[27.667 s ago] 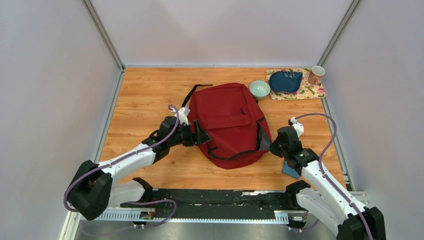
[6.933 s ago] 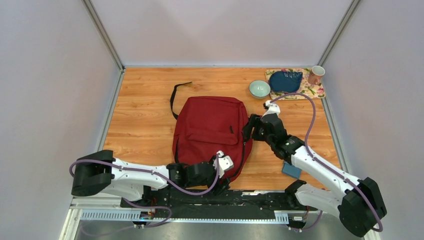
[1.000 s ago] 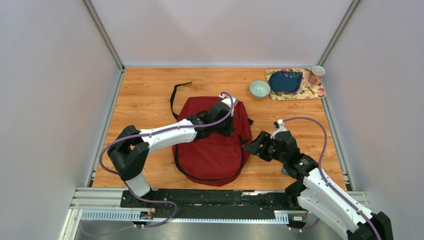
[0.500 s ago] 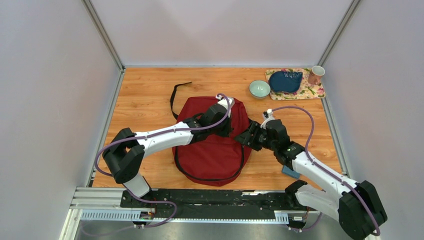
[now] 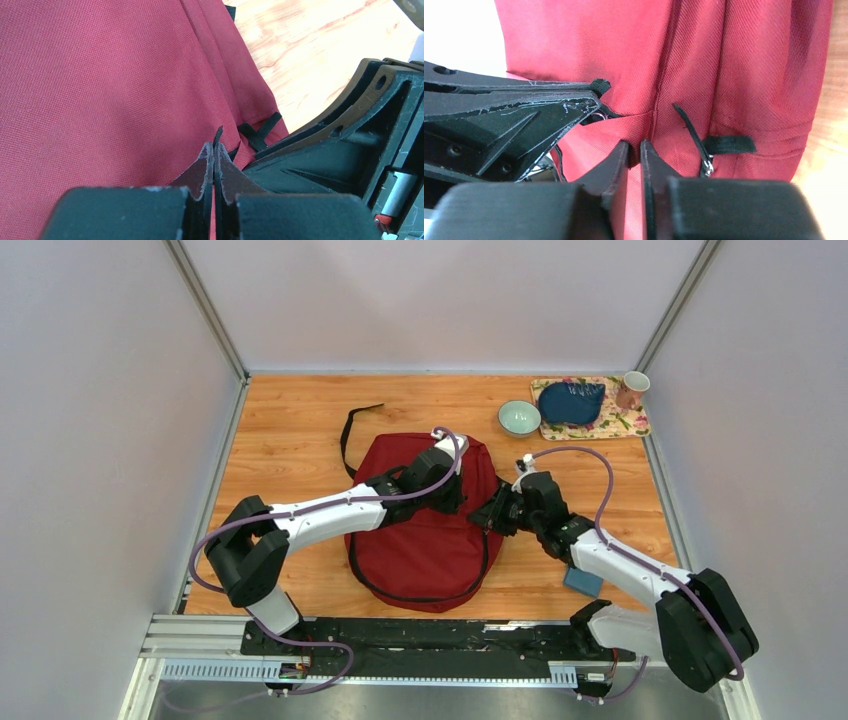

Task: Pack the student bag
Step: Unzip the student bag at the center of the board.

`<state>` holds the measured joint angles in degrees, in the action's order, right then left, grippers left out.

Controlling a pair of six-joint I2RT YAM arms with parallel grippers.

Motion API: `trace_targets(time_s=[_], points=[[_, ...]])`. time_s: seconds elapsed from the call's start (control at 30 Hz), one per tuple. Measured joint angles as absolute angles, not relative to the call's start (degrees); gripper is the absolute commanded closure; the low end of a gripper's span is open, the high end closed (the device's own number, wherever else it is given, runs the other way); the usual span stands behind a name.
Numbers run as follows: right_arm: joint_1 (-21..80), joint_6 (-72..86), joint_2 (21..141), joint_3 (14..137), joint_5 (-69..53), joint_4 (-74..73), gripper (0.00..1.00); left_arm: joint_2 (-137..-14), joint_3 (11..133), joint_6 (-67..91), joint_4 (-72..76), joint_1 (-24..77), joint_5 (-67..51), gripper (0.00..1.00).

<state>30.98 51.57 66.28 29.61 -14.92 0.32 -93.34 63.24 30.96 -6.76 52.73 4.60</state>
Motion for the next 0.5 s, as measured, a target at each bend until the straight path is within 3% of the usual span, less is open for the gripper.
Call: trace_targets(time_s=[0.07,0.5], points=[[31.0,51.4,66.4,29.6,-15.1,0.4,1.00,-93.3,63.2,31.0,-6.8,52.7,4.6,1.00],[30.1,51.2,66.3,29.0,-15.1,1.1,1.00,-84.0,57.0,28.0,-9.7,50.8,13.2,1.00]])
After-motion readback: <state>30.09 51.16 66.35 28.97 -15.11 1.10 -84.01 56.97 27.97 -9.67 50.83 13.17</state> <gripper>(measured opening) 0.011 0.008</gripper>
